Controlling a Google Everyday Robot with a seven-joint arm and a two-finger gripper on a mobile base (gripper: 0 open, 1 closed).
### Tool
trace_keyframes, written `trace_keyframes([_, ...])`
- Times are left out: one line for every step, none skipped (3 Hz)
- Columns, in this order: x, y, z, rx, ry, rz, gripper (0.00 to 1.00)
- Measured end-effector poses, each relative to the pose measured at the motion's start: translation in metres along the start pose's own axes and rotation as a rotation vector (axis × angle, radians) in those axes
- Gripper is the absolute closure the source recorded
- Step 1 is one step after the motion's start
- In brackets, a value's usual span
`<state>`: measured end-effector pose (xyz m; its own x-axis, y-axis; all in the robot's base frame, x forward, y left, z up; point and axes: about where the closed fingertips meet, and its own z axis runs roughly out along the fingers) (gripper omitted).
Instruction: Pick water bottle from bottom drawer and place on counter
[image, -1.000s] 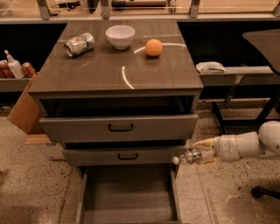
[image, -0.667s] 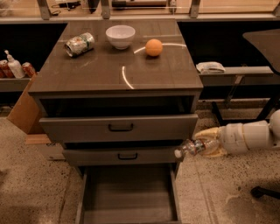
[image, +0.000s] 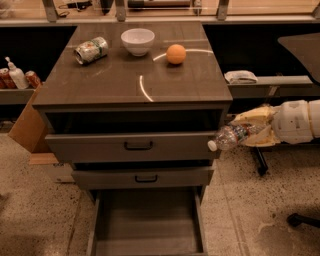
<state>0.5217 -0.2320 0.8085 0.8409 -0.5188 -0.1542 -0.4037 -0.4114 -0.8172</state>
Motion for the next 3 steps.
trace_keyframes([0.000,0.000,0.000,0.000,0.000,0.000,1.00])
trace_keyframes([0.008,-0.030,-0.009,0.045,-0.017,0.009,1.00])
trace_keyframes([0.021,-0.078,-0.025,0.089,-0.048,0.025,1.00])
